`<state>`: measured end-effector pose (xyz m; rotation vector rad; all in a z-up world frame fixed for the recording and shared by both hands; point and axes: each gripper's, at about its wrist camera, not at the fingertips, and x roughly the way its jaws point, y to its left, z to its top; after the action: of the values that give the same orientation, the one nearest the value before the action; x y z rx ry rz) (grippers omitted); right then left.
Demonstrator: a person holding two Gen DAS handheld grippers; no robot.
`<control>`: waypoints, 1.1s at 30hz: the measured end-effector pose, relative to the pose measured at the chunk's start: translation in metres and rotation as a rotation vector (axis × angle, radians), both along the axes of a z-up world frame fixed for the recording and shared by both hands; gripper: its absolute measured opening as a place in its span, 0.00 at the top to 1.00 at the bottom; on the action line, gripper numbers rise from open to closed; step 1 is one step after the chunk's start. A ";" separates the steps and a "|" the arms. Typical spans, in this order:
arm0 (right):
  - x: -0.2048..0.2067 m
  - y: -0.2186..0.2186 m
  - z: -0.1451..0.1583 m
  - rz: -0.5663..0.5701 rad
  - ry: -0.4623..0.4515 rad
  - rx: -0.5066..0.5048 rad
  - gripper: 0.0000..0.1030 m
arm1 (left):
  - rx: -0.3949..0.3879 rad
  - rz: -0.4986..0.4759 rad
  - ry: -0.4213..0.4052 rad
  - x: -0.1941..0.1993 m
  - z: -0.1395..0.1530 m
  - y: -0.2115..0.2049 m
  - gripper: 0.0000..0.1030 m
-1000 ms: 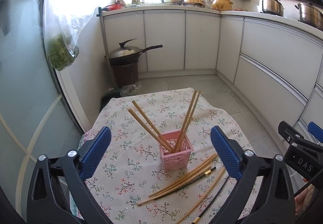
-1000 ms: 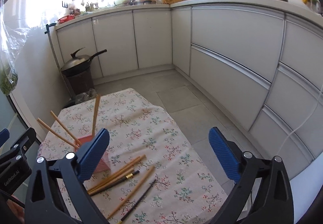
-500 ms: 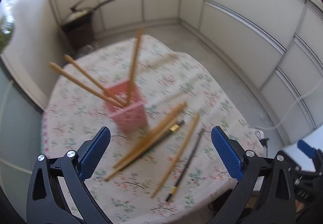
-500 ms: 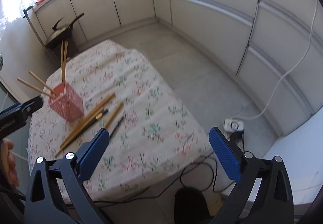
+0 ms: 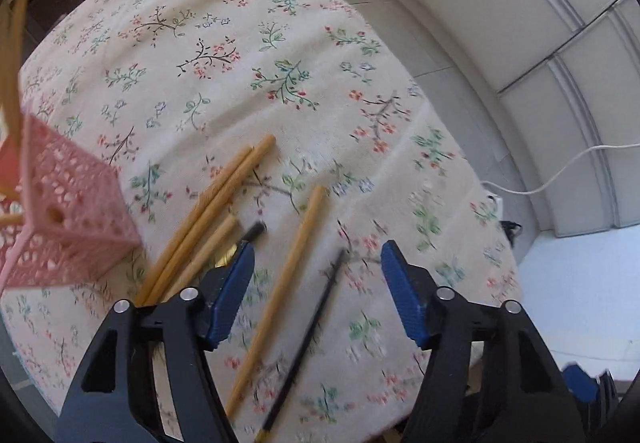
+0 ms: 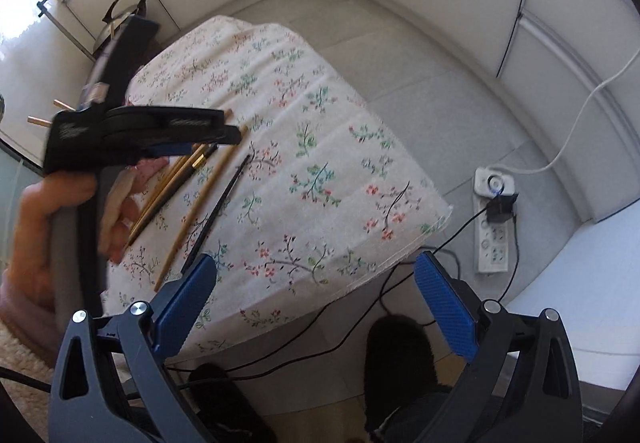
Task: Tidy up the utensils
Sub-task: 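Lower the left gripper onto the pile and grasp a wooden chopstick, then carry the chopstick over the pink basket with the left gripper while the right gripper grasps a black chopstick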
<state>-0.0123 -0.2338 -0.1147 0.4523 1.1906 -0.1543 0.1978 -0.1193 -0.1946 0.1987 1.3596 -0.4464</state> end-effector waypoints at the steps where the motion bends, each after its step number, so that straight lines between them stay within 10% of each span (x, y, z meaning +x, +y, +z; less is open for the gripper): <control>1: 0.000 0.000 -0.002 0.002 0.004 0.007 0.06 | 0.015 -0.003 -0.010 0.003 -0.004 -0.003 0.49; 10: 0.007 0.004 -0.009 0.014 0.029 0.048 0.06 | 0.071 -0.060 -0.051 0.007 -0.023 -0.017 0.89; 33: 0.140 0.063 -0.060 0.008 0.174 0.055 0.18 | -0.077 0.167 -0.337 -0.082 0.128 0.145 0.94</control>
<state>0.1282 -0.1708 -0.1742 0.4897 1.3700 -0.1573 0.1154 0.0256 -0.0666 0.0907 1.0175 -0.3079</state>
